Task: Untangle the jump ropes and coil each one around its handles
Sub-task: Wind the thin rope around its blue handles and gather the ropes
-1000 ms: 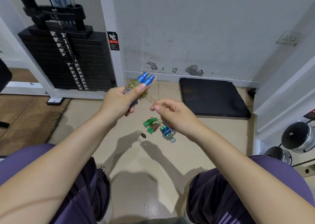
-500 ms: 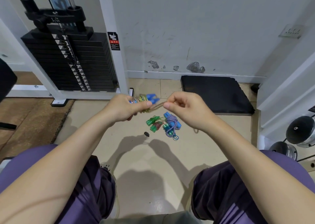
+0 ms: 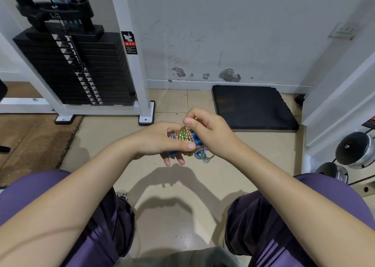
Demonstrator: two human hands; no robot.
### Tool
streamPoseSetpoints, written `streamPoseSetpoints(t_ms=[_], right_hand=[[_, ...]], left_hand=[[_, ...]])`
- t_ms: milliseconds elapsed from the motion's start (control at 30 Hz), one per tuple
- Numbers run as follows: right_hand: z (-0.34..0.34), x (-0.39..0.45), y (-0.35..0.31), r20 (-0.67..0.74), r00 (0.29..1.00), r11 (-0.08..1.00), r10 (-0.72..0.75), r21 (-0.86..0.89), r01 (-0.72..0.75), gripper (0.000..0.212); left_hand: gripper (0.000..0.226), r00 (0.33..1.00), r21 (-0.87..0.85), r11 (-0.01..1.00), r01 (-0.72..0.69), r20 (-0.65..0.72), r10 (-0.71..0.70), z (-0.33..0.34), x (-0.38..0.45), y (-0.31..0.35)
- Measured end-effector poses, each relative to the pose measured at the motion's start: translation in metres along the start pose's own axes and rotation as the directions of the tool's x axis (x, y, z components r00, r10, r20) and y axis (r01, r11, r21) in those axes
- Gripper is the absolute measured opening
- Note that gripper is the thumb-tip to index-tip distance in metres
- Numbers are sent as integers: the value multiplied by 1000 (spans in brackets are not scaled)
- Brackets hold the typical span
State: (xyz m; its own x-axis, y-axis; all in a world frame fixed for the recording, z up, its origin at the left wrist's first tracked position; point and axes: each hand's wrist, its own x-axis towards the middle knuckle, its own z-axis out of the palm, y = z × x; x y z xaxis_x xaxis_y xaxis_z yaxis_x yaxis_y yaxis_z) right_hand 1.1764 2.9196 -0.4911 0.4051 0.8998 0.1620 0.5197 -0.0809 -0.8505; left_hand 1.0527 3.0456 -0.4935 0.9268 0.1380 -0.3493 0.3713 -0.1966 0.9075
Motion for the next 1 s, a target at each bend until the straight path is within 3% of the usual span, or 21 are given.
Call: streamPoseSetpoints(t_ms=[167, 267, 433, 633, 800, 933, 1000], right_hand=[[5, 1, -4, 14, 1000, 999, 19, 27, -19, 25], [2, 1, -4, 33, 999, 997, 36, 63, -38, 24], [-14, 3, 1, 107, 985, 964, 134, 215, -155, 11], [-17, 3, 6, 146, 972, 931, 183, 292, -219, 26], [-19, 2, 5, 213, 945, 917, 248, 264, -300, 28], [-23, 3, 2, 193, 932, 899, 308, 262, -352, 45], [-21, 4, 1, 224, 917, 869, 329, 307, -387, 53]], left_hand=[[30, 995, -97, 995, 20, 98, -10, 2, -3, 5], [34, 999, -85, 996, -13, 39, 17, 5, -3, 4], [19, 995, 49, 994, -94, -26, 95, 2, -7, 5], [27, 979, 169, 974, -150, -111, 170, 6, -5, 4], [13, 958, 190, 967, -172, -194, 209, 9, -3, 4], [41, 923, 142, 974, -179, -318, 216, 3, 1, -1], [42, 911, 70, 972, -226, -339, 236, 2, 1, -2]])
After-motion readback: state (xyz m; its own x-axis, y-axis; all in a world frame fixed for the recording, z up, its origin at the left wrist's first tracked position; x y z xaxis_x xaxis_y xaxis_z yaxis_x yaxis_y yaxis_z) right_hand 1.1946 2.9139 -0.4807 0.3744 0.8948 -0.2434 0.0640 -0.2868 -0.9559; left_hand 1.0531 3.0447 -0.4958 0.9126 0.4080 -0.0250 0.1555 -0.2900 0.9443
